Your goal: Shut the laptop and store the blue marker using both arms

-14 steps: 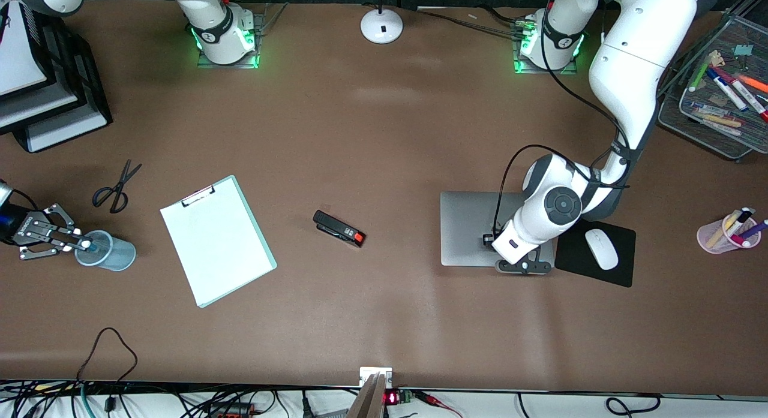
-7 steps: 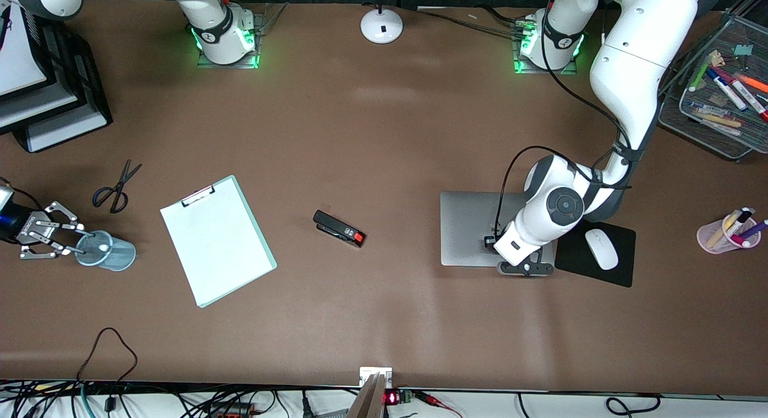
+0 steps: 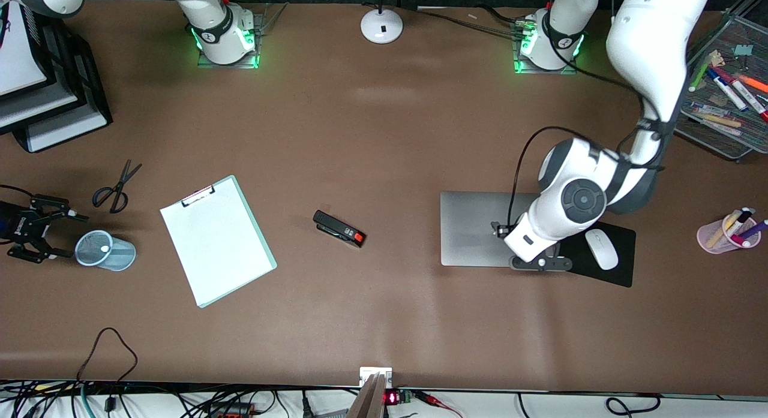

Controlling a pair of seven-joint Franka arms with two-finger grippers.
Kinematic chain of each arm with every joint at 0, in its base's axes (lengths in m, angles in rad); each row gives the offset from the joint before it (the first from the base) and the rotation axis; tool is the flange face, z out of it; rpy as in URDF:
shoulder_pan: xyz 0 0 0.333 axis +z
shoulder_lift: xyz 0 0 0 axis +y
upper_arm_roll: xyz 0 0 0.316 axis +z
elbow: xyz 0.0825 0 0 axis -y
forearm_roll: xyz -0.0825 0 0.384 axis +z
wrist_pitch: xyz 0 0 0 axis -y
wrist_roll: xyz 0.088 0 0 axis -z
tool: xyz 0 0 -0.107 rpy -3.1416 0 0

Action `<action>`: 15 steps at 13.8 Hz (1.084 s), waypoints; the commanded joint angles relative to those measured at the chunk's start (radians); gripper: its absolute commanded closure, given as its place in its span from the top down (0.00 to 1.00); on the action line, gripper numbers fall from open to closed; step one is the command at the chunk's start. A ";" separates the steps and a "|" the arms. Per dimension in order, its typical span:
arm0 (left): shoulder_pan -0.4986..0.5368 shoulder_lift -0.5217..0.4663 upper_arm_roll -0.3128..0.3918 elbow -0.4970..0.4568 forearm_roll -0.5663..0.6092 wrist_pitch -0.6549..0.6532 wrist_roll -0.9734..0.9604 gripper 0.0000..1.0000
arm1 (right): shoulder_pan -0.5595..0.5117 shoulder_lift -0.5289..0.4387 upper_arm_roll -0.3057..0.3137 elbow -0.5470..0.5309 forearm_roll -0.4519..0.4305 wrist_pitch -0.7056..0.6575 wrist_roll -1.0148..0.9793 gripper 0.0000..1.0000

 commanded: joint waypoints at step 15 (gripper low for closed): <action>0.066 -0.285 -0.040 0.061 0.006 -0.391 0.155 1.00 | 0.364 -0.379 -0.002 -0.048 -0.570 -0.173 1.134 1.00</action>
